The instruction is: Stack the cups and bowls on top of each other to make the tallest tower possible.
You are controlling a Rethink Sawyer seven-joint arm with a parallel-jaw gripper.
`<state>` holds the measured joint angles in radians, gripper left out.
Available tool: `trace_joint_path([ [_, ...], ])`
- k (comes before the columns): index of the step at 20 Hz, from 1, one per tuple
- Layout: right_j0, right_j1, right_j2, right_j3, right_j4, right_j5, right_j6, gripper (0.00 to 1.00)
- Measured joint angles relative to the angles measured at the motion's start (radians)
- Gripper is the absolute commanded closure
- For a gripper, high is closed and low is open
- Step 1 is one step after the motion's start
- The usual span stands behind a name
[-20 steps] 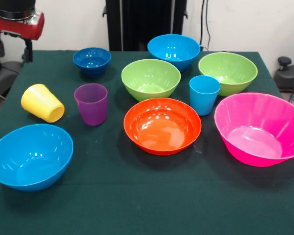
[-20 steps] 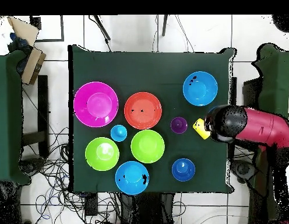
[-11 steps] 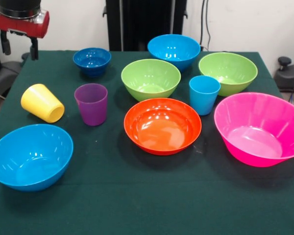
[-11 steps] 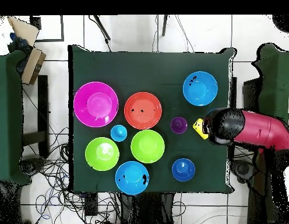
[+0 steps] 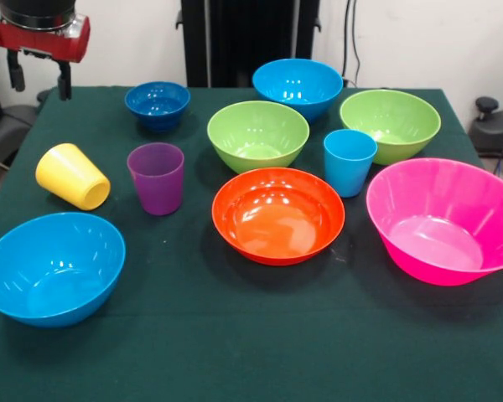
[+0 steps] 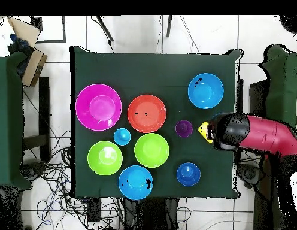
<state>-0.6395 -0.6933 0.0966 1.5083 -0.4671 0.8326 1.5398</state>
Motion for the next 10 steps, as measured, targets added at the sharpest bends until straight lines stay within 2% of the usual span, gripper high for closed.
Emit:
trace_joint_path([
  [10,0.009,0.000,0.001,0.006,0.006,0.000,0.000,0.00],
])
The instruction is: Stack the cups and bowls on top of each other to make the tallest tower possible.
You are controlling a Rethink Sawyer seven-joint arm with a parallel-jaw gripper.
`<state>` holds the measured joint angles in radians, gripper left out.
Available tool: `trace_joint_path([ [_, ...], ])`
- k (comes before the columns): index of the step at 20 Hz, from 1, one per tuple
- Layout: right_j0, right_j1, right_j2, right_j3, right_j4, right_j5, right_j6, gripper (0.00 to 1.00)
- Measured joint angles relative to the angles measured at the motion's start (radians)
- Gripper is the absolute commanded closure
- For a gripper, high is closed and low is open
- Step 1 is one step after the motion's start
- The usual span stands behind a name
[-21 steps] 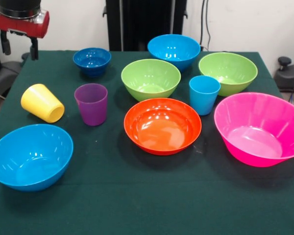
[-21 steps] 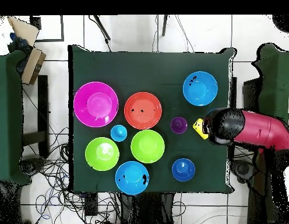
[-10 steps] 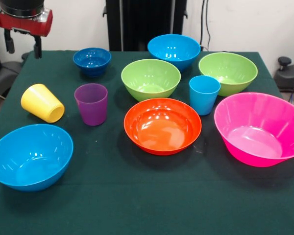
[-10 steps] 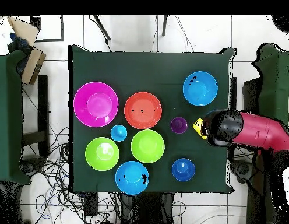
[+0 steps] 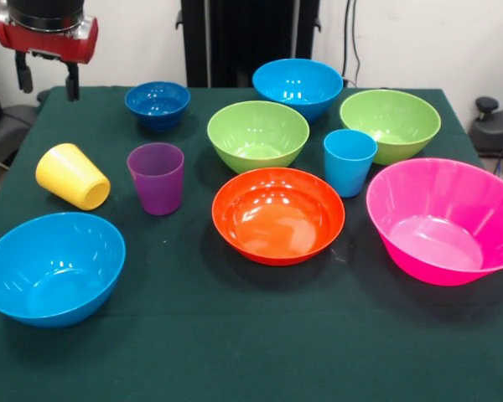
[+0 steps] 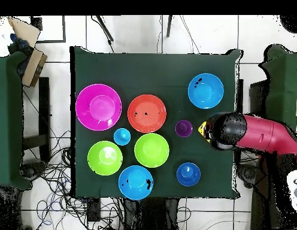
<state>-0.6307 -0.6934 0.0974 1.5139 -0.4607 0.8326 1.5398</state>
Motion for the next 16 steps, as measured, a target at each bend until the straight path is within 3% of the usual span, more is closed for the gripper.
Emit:
trace_joint_path([
  [16,0.000,0.001,0.021,0.000,0.016,0.000,0.000,0.00],
])
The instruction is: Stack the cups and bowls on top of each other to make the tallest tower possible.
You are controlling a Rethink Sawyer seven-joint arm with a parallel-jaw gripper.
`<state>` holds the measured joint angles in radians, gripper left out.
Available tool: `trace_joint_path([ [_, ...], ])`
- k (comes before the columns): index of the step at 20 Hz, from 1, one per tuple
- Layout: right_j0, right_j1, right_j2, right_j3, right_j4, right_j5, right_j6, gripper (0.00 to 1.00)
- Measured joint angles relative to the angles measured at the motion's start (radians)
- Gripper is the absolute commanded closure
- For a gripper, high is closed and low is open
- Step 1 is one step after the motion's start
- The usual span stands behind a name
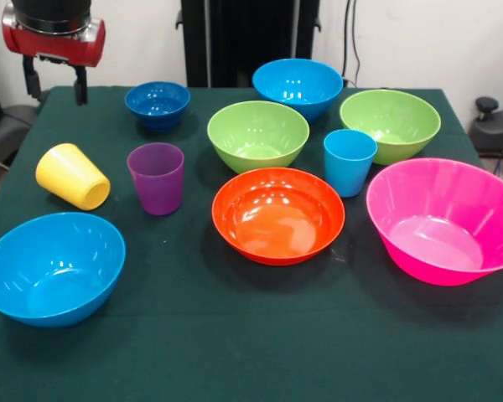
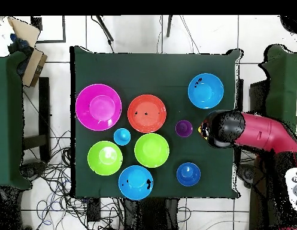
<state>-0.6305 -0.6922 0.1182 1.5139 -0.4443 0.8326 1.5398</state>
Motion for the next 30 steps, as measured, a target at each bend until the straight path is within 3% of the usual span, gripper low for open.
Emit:
trace_joint_path([
  [17,0.011,-0.002,0.015,0.007,0.027,0.000,0.000,0.00],
  [30,0.063,-0.033,0.015,0.072,0.044,0.000,0.000,0.00],
])
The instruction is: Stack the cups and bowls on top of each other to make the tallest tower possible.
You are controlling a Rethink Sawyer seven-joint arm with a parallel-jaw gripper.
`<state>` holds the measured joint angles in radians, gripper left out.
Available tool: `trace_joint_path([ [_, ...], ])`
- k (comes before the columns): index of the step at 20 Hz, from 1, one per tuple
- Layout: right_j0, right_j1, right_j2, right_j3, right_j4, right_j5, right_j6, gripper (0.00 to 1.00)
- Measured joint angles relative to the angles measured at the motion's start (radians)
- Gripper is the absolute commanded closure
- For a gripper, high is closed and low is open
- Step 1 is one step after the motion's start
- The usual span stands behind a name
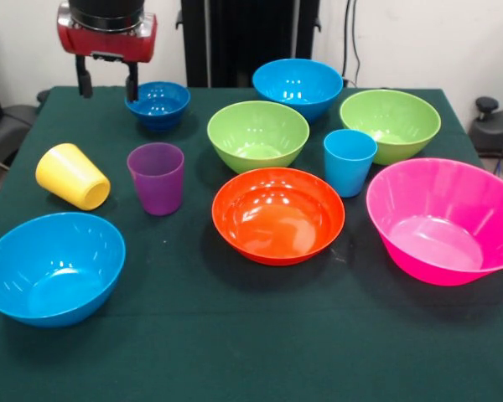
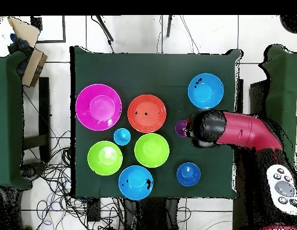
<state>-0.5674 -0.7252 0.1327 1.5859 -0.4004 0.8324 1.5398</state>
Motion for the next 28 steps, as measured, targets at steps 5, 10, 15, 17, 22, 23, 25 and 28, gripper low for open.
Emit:
trace_joint_path([
  [5,0.010,-0.008,0.000,0.025,0.000,-0.008,0.000,0.00],
  [10,0.010,-0.013,0.000,0.035,0.000,-0.011,0.000,0.00],
  [15,0.010,-0.013,0.000,0.040,0.000,-0.011,0.000,0.00],
  [17,0.010,-0.013,0.000,0.042,0.000,-0.011,0.000,0.00],
  [22,0.010,-0.012,0.000,0.046,0.000,-0.012,0.000,0.00],
  [23,0.010,-0.013,0.000,0.047,0.000,-0.012,0.000,0.00],
  [25,0.010,-0.012,0.000,0.047,0.000,-0.012,0.000,0.00],
  [28,0.009,-0.012,0.000,0.047,0.000,-0.012,0.000,0.00],
])
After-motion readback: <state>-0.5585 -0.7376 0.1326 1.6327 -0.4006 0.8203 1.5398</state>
